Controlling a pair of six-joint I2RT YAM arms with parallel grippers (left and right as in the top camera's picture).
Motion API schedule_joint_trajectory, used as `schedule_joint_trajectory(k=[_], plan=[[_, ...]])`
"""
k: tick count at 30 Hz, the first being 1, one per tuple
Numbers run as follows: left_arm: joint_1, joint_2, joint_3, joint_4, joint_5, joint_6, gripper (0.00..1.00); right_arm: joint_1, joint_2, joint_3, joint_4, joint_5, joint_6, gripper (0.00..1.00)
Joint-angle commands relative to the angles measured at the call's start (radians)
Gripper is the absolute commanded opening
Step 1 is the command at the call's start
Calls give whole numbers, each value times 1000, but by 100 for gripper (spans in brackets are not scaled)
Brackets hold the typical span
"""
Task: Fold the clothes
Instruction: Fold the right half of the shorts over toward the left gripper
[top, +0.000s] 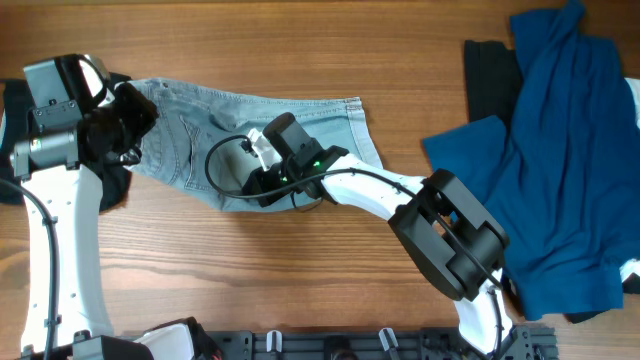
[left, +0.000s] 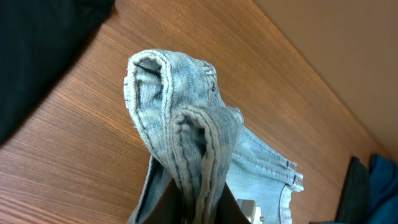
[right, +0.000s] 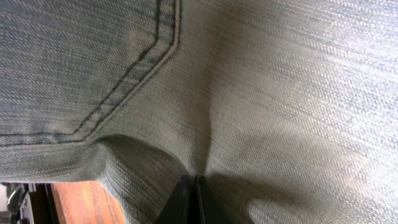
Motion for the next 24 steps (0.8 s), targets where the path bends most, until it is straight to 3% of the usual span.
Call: schedule_joint_trajectory(k=[1,6,11,15,19,22,24], plan=[[0,-28,34,59,30,-40,4,3,26,10,10,-36,21,4],[0,-28,34,94,159,-86,4,14,28,10,38,-15,25,4],[-2,-28,34,135,365,-210,4,17,53,10,66,0,37,4],[-37,-28,34,138,371,-231,4,13,58,10,72,5,42,4],[-84,-27,34,122,295,-227,5,-98,-90,25,-109,95,-13,4],[-127,-20,34,111,268,-227,5,-293,-289,26,-325,201,-32,4],[-166,0,34,111,233,-227,5,-376,-309,26,-430,218,-43,4]])
